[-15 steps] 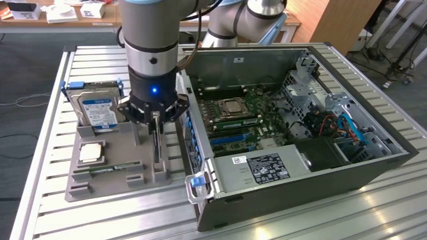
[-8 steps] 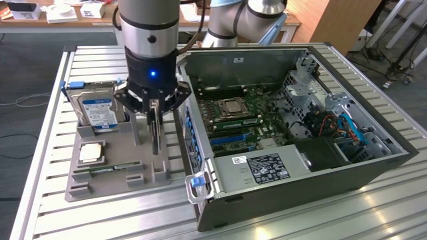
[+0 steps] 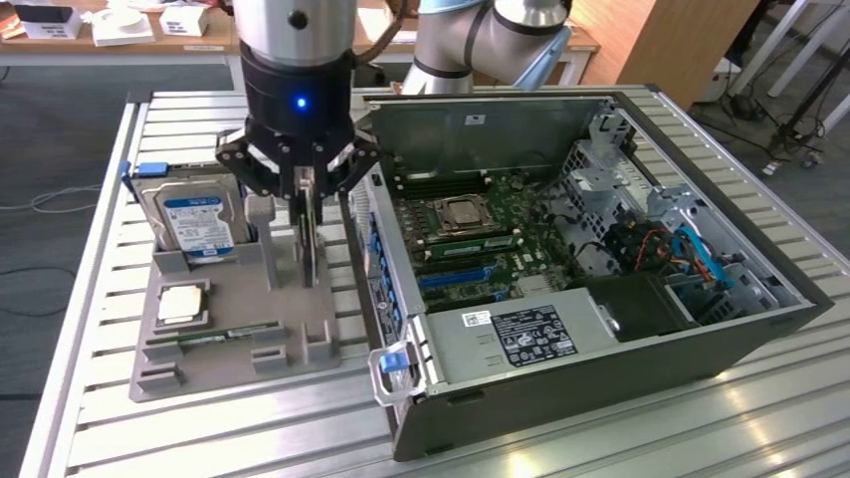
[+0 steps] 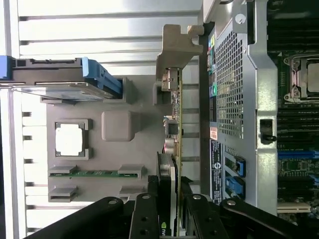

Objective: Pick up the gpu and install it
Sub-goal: 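Pick up the gpu and move the gpu toward the slot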

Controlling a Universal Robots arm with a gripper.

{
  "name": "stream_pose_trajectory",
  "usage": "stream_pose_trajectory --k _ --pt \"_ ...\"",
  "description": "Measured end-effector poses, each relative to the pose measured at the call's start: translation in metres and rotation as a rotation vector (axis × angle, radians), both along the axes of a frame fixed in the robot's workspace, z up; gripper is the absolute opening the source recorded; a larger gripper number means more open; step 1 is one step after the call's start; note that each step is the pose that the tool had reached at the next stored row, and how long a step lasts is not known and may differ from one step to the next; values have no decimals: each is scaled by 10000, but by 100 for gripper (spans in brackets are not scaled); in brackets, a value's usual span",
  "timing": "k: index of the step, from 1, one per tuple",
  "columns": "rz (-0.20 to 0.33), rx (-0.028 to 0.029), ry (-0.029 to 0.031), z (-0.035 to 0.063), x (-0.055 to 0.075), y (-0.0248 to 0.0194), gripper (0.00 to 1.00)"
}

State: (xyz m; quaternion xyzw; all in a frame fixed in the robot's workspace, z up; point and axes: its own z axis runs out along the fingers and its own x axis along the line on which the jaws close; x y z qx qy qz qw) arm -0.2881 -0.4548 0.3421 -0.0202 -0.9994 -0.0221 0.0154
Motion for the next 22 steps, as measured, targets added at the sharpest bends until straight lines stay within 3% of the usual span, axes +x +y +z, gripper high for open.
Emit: stream_pose_trajectory --k 17,19,22 --pt "1 1 0 772 0 0 27" --pt "0 0 0 822 0 0 27" --pt "1 1 -1 822 0 0 27"
